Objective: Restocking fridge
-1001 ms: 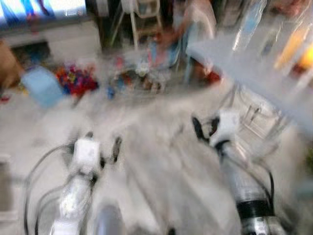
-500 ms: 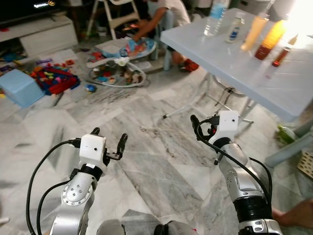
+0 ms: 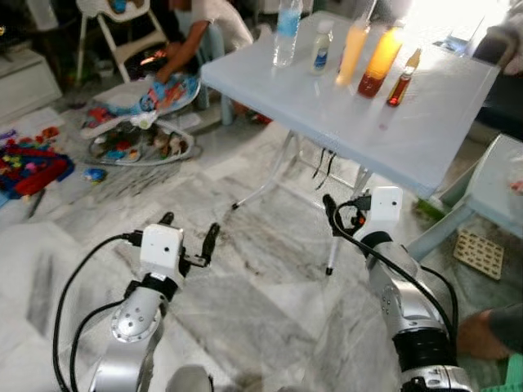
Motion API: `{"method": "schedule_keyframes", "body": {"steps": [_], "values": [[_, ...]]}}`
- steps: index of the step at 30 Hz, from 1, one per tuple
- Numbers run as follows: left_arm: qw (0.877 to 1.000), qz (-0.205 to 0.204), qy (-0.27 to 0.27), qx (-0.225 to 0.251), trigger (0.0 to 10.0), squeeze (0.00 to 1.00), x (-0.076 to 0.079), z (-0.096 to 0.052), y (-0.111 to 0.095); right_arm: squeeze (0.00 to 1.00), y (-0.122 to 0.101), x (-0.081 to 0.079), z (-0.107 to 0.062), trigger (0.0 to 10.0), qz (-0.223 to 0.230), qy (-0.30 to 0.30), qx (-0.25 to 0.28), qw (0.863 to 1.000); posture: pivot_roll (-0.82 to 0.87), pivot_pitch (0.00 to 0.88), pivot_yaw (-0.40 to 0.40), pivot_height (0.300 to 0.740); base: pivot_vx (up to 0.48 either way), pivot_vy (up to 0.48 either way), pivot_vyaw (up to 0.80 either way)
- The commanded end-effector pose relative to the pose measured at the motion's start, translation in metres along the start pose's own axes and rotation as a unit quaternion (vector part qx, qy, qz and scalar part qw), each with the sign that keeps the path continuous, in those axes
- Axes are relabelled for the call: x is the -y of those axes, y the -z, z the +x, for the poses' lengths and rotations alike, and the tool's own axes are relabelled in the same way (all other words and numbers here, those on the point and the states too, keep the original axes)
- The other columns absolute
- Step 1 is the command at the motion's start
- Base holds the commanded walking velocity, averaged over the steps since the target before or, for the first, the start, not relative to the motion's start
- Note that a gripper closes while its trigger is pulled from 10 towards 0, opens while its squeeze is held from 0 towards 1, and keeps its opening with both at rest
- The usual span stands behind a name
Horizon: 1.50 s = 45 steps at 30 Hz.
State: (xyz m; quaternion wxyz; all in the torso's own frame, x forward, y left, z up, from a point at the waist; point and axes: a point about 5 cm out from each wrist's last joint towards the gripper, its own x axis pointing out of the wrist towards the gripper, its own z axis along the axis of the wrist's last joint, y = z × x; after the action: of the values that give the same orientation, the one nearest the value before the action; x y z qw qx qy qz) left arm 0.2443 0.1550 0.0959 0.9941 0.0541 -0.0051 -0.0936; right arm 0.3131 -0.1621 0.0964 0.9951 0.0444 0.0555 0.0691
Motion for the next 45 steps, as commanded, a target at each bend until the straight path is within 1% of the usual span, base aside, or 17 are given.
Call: {"method": "schedule_keyframes", "body": {"steps": [1, 2, 5, 8, 14, 20, 22, 24, 30, 31, 33, 34, 38, 40, 42, 44, 45], "values": [[1.000, 0.013, -0.017, -0.004, 10.0, 0.00, -0.007, 0.000, 0.000, 0.00, -0.010, -0.006, 0.004, 10.0, 0.003, -0.007, 0.021, 1.000, 0.08, 0.090, -0.060, 0.740, 0.480, 0.000, 0.00], [1.000, 0.017, -0.020, -0.004, 10.0, 0.00, -0.007, 0.002, 0.000, 0.00, -0.016, -0.004, 0.005, 10.0, -0.004, -0.003, 0.031, 1.000, 0.08, 0.095, -0.061, 0.740, 0.480, 0.000, 0.00], [1.000, 0.021, -0.016, -0.007, 10.0, 0.00, -0.006, 0.003, 0.000, 0.00, -0.019, -0.001, 0.006, 10.0, -0.008, 0.005, 0.033, 0.999, 0.07, 0.103, -0.063, 0.740, 0.476, 0.000, 0.00], [1.000, 0.018, -0.015, -0.019, 10.0, 0.00, -0.005, 0.003, 0.005, 0.00, -0.017, -0.001, 0.004, 10.0, -0.014, 0.008, 0.026, 1.000, 0.06, 0.107, -0.062, 0.740, 0.429, 0.167, 0.00], [1.000, 0.020, -0.013, -0.019, 10.0, 0.00, -0.006, 0.005, 0.006, 0.00, -0.012, -0.008, 0.002, 10.0, -0.016, 0.003, 0.022, 1.000, 0.05, 0.111, -0.058, 0.740, 0.405, 0.256, 0.00], [1.000, 0.008, -0.019, -0.013, 10.0, 0.00, -0.010, 0.007, 0.004, 0.00, -0.007, -0.014, -0.003, 10.0, -0.019, -0.002, 0.012, 1.000, 0.03, 0.116, -0.053, 0.740, 0.387, 0.283, 0.00], [1.000, 0.004, -0.027, -0.014, 10.0, 0.00, -0.011, 0.007, 0.004, 0.00, -0.010, -0.017, -0.006, 10.0, -0.009, -0.031, 0.028, 0.999, 0.03, 0.115, -0.052, 0.740, 0.341, 0.337, 0.00], [1.000, 0.003, -0.024, -0.015, 10.0, 0.00, -0.010, 0.008, 0.005, 0.00, -0.014, -0.015, -0.007, 10.0, -0.030, -0.023, 0.040, 0.998, 0.03, 0.114, -0.052, 0.740, 0.296, 0.379, 0.00], [1.000, 0.009, -0.016, -0.007, 10.0, 0.00, -0.007, 0.013, 0.002, 0.00, -0.013, -0.012, -0.002, 10.0, -0.035, -0.003, 0.030, 0.999, 0.04, 0.102, -0.051, 0.740, 0.204, 0.414, 0.00], [1.000, 0.016, -0.008, -0.001, 10.0, 0.00, -0.006, 0.014, 0.000, 0.00, -0.013, -0.010, 0.000, 10.0, -0.063, 0.013, 0.024, 0.998, 0.04, 0.101, -0.050, 0.740, 0.251, 0.409, 0.00], [1.000, 0.017, -0.005, 0.001, 10.0, 0.00, -0.005, 0.013, 0.000, 0.00, -0.012, -0.009, 0.001, 10.0, -0.092, 0.024, 0.024, 0.995, 0.04, 0.100, -0.050, 0.740, 0.296, 0.373, 0.00], [1.000, 0.017, -0.004, 0.000, 10.0, 0.00, -0.004, 0.013, 0.000, 0.00, -0.011, -0.009, 0.001, 10.0, -0.098, 0.027, 0.024, 0.995, 0.04, 0.100, -0.050, 0.740, 0.360, 0.315, 0.00], [1.000, 0.014, 0.001, 0.000, 10.0, 0.00, -0.001, 0.011, 0.001, 0.00, -0.009, -0.004, 0.001, 10.0, -0.086, 0.046, 0.021, 0.995, 0.04, 0.100, -0.051, 0.740, 0.366, 0.311, 0.00], [1.000, 0.014, 0.003, 0.001, 10.0, 0.00, 0.001, 0.011, 0.001, 0.00, -0.008, -0.001, 0.001, 10.0, -0.062, 0.046, 0.011, 0.997, 0.04, 0.100, -0.053, 0.740, 0.368, 0.307, 0.00], [1.000, 0.015, 0.008, 0.003, 10.0, 0.00, 0.003, 0.012, 0.000, 0.00, -0.010, 0.002, 0.002, 10.0, -0.070, 0.060, 0.017, 0.996, 0.04, 0.107, -0.054, 0.740, 0.371, 0.304, 0.00], [1.000, 0.016, 0.010, 0.007, 10.0, 0.00, 0.003, 0.012, 0.000, 0.00, -0.011, 0.005, 0.005, 10.0, -0.054, 0.079, 0.018, 0.995, 0.03, 0.112, -0.054, 0.740, 0.456, 0.000, 0.00], [1.000, 0.014, 0.009, 0.006, 10.0, 0.00, 0.003, 0.012, 0.000, 0.00, -0.011, 0.005, 0.005, 10.0, -0.050, 0.078, 0.015, 0.996, 0.03, 0.109, -0.054, 0.740, 0.458, 0.000, 0.00]]}}
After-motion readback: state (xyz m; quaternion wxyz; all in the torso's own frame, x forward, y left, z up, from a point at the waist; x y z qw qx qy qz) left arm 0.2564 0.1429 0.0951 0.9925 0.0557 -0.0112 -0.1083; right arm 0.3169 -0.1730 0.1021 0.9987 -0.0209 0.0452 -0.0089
